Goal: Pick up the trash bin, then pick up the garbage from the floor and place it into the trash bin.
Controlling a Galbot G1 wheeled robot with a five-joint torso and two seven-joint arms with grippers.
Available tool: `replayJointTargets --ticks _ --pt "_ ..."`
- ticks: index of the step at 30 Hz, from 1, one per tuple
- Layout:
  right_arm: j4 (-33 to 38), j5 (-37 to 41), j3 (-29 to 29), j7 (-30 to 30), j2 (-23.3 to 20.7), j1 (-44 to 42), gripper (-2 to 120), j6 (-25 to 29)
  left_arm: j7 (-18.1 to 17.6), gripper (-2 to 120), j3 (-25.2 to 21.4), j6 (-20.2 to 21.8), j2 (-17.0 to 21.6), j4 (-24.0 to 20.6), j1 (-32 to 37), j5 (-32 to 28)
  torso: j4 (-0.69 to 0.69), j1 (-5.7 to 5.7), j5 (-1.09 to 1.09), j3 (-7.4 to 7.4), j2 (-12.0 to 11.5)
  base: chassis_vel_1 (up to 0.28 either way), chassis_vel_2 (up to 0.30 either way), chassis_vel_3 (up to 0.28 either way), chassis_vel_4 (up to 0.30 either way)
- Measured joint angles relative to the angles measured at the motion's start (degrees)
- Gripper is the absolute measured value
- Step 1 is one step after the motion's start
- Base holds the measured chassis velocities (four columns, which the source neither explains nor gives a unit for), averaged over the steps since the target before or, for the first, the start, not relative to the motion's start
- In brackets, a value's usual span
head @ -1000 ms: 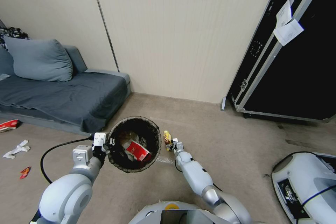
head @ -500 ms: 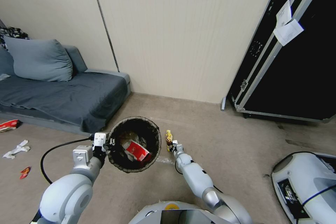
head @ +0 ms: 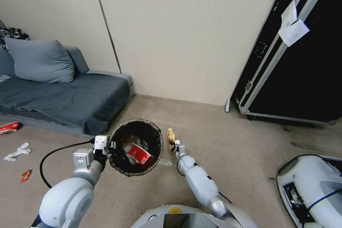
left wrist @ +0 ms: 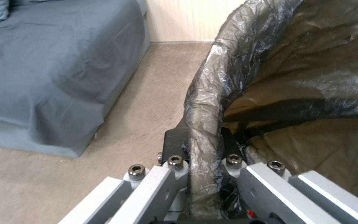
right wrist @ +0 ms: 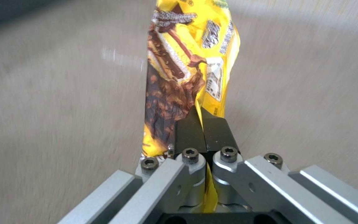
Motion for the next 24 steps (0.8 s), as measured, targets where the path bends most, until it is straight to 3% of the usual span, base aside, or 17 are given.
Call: replayJointTargets --ticks 8,19,22,24 --pt "19.1 5.9 2.1 -0.8 -10.1 -2.5 0 -3.9 0.0 1 0.2 0.0 0.4 0.0 0.5 -0.2 0.02 0.00 0.02 0.00 0.0 0.000 0.000 0.000 0.000" --pt "35.2 12.4 6.6 -0.6 -19.8 -7.2 0 -7.7 0.0 1 0.3 0.0 0.9 0.0 0.8 -0.2 0.02 0.00 0.02 0.00 0.0 0.000 0.000 0.000 0.000" --pt "45.1 17.3 9.6 -1.2 -24.2 -10.0 0 -10.3 0.0 1 0.3 0.0 1.1 0.0 0.9 -0.3 0.02 0.00 0.01 0.00 0.0 0.000 0.000 0.000 0.000" --pt "47.3 18.8 10.0 -1.5 -25.2 -10.5 0 -11.1 0.0 1 0.4 0.0 1.2 0.0 0.9 -0.3 0.03 -0.01 0.01 0.00 0.0 0.000 0.000 0.000 0.000"
